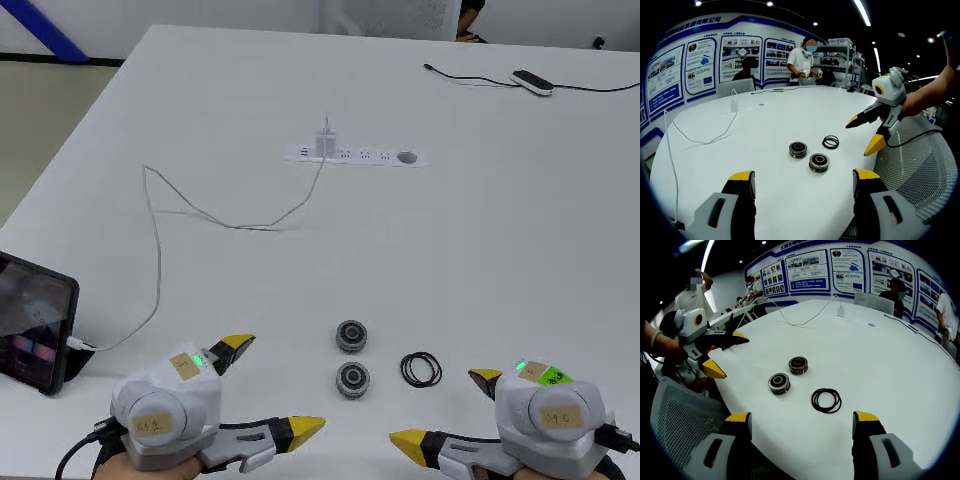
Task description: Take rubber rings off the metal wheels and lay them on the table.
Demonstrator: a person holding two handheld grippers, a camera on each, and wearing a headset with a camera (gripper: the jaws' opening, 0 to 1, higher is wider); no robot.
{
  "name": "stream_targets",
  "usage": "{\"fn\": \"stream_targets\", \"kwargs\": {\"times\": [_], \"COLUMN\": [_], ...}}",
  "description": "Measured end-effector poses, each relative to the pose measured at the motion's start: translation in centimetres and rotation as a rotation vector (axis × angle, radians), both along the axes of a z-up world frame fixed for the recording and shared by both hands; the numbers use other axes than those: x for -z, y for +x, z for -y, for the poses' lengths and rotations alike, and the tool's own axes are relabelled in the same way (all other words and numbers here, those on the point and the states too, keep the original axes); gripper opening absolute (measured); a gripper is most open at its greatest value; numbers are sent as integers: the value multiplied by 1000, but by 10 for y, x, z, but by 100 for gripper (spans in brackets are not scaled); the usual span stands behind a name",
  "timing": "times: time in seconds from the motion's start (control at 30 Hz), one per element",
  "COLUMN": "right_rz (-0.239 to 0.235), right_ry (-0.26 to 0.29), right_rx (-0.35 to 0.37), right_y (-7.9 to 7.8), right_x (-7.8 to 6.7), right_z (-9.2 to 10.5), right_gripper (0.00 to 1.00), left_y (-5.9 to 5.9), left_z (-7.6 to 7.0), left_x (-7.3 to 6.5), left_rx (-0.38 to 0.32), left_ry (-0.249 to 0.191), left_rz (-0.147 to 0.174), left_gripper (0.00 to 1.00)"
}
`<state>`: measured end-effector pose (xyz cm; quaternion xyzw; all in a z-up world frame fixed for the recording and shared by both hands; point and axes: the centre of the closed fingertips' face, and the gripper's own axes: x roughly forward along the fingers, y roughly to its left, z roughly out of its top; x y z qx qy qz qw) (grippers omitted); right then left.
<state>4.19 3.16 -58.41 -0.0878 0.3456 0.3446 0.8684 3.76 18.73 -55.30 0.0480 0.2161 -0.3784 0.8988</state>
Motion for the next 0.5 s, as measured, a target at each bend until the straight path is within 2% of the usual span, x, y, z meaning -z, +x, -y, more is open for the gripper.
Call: {"fn": "stream_targets", "kwargs": {"times": [0.5], "right_rz": [-3], "right_ry": [3], "right_rx": [-2], "right_y": [-2], "right_x": [-2], "right_z": [0], "right_gripper": [83], "left_y": [1], "left_z": [-4], "left_x": [1], "left_rx": [-6], "left_ry": [6], "left_rz": [0], "left_gripper": [81]}}
